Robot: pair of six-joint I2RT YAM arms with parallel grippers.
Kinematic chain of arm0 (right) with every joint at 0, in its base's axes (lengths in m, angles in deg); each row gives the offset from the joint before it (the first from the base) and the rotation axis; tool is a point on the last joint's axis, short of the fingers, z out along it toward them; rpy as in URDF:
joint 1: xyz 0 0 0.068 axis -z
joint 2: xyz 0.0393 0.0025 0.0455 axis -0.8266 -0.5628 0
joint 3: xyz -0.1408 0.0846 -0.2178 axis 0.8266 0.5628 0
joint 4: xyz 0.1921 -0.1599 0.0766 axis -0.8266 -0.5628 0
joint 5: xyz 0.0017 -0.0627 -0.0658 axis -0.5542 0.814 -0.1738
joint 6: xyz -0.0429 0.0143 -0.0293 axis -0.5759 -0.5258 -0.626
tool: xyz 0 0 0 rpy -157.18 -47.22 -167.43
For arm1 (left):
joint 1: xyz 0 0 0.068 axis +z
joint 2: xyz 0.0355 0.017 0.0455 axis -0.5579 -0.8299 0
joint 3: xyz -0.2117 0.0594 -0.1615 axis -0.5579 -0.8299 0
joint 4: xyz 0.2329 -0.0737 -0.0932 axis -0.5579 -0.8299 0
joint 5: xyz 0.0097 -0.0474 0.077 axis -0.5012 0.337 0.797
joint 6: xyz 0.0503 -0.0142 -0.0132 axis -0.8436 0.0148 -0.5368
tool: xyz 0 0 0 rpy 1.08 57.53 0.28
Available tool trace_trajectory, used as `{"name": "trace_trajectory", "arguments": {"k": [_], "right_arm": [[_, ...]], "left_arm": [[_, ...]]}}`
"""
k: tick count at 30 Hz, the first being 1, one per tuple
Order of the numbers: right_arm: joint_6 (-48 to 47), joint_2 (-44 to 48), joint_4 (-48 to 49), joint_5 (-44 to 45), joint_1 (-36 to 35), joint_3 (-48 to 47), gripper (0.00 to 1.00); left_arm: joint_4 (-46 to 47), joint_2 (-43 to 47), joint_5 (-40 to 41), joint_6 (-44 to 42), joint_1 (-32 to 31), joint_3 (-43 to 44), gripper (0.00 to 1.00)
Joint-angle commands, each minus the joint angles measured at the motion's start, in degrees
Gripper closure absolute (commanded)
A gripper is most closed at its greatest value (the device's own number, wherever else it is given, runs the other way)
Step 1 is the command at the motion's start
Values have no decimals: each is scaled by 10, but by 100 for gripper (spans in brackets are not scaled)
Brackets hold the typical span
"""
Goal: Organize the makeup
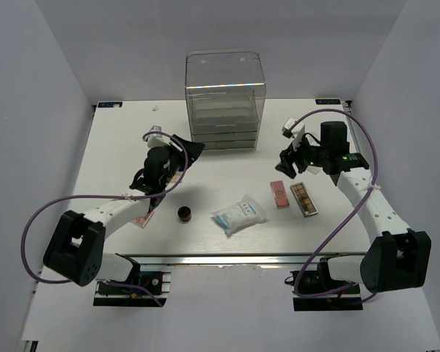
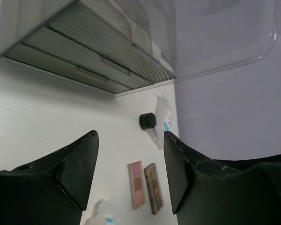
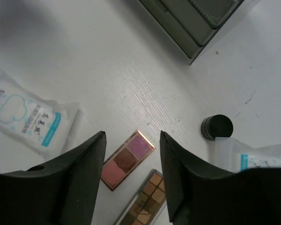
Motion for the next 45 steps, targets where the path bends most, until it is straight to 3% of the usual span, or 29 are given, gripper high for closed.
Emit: {"name": "trace_trajectory", "arguments": {"k": [1, 4, 10, 16, 29, 33, 41, 45], "right_arm": [[126, -9, 114, 24, -3, -7, 49], [182, -18, 134, 31, -2, -16, 64], [235, -11, 195, 40, -3, 2, 51], [254, -15, 217, 31, -2, 6, 51], [263, -13, 235, 42, -1, 12, 52], [263, -12, 234, 44, -2, 10, 52], [263, -11, 235, 44, -1, 9, 52], [263, -10, 235, 43, -1, 9, 52]], "left_arm": [[130, -41, 36, 58, -21, 23, 33], [158, -79, 45, 78, -36, 46, 32], [208, -169, 78, 90, -61, 106, 34], [252, -259, 112, 108, -64, 160, 38], [195, -344, 186, 166, -65, 246, 43], [199, -359, 190, 180, -65, 259, 61], [207, -367, 205, 191, -65, 256, 73], [227, -368, 193, 184, -65, 258, 87]]}}
